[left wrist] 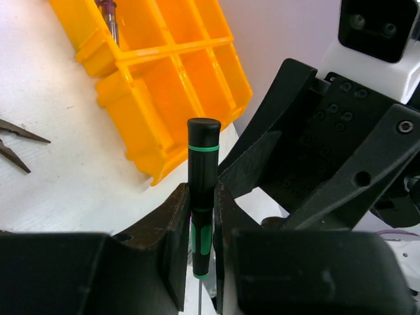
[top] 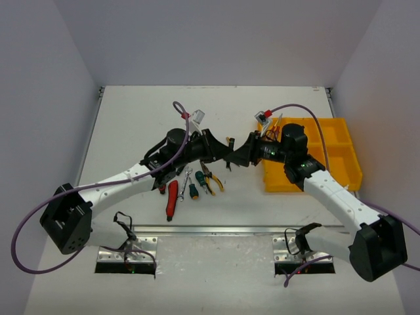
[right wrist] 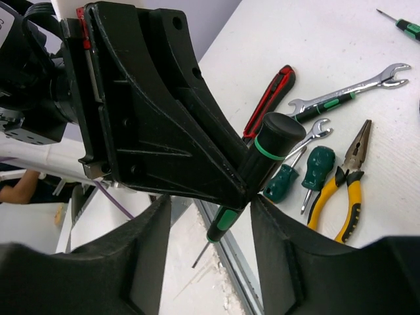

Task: Sort the tools into containers

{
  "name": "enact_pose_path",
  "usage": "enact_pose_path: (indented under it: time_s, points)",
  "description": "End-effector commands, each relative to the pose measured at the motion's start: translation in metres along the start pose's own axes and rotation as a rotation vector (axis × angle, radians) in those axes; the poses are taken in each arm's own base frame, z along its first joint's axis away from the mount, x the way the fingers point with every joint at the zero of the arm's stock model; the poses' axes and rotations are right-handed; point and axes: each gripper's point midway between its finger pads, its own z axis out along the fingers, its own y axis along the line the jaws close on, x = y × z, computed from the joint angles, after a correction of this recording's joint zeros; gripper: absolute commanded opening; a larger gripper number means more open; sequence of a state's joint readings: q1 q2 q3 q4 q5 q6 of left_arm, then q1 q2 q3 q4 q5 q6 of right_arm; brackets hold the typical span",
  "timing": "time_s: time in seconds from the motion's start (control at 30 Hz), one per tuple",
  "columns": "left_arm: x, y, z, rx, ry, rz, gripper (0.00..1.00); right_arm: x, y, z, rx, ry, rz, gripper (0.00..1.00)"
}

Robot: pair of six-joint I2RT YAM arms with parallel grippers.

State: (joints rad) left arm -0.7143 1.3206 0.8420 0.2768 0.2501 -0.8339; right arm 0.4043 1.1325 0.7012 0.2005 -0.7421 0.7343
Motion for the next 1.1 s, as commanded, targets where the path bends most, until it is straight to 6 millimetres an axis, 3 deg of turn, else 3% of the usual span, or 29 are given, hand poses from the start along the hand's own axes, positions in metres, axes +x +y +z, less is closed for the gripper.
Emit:
enact_pose_path:
  time_s: [0.0,0.07,0.2,0.27,0.4,0.43,0.5,0.6,0.63,0.67,0.7,0.77,0.83,0.87,0.93,0.97,1.0,1.07]
  points:
    - [-0.030,-0.057,-0.015,0.172,-0.112,0.032,0.00,0.000,0.007,0.000,-0.013,-0.013,-0.039,0.46]
    - [-0.034,-0.059,-0.017,0.170,-0.127,0.034,0.00,0.002,0.008,0.000,-0.020,-0.012,-0.039,0.45]
    - [-0.041,-0.061,-0.021,0.161,-0.156,0.045,0.00,0.008,0.005,0.002,-0.015,0.006,-0.026,0.58]
    - [-0.041,-0.062,-0.022,0.161,-0.156,0.048,0.00,0.009,0.003,0.003,-0.006,0.006,-0.023,0.57]
    - [-0.037,-0.062,-0.021,0.171,-0.140,0.042,0.00,0.004,0.004,0.004,-0.007,-0.010,-0.023,0.06]
    - [-0.036,-0.061,-0.021,0.171,-0.137,0.042,0.00,0.002,0.005,0.004,-0.008,-0.016,-0.024,0.00]
    - [-0.034,-0.058,-0.020,0.166,-0.135,0.042,0.01,-0.002,0.007,0.005,-0.010,-0.024,-0.027,0.00]
    - [-0.034,-0.056,-0.020,0.155,-0.134,0.052,0.28,-0.005,0.008,0.004,-0.009,-0.039,-0.033,0.00]
    - [-0.036,-0.054,-0.020,0.137,-0.143,0.060,0.73,-0.005,0.007,0.004,0.002,-0.039,-0.036,0.00]
    - [-0.035,-0.045,-0.019,0.086,-0.132,0.058,0.96,-0.008,0.002,0.004,0.034,-0.050,-0.038,0.00]
    - [-0.048,-0.043,-0.021,0.032,-0.175,0.082,1.00,-0.010,-0.004,0.003,0.072,-0.054,-0.037,0.00]
    - [-0.072,-0.023,-0.032,-0.162,-0.250,0.103,1.00,-0.012,-0.031,-0.002,0.227,-0.058,-0.020,0.00]
    - [-0.080,0.012,-0.050,-0.385,-0.281,0.126,1.00,-0.014,-0.060,-0.013,0.376,-0.060,0.004,0.00]
    - [-0.094,0.021,-0.070,-0.502,-0.330,0.143,1.00,-0.016,-0.078,-0.024,0.452,-0.059,0.034,0.00]
    - [-0.117,0.016,-0.108,-0.606,-0.413,0.179,1.00,-0.023,-0.111,-0.045,0.568,-0.085,0.094,0.00]
    - [-0.123,0.011,-0.125,-0.618,-0.437,0.194,1.00,-0.032,-0.136,-0.062,0.664,-0.121,0.125,0.00]
    - [-0.124,0.010,-0.131,-0.624,-0.440,0.212,1.00,-0.031,-0.146,-0.070,0.704,-0.118,0.140,0.00]
    - [-0.127,0.004,-0.162,-0.636,-0.462,0.247,1.00,-0.051,-0.195,-0.109,0.936,-0.152,0.170,0.00]
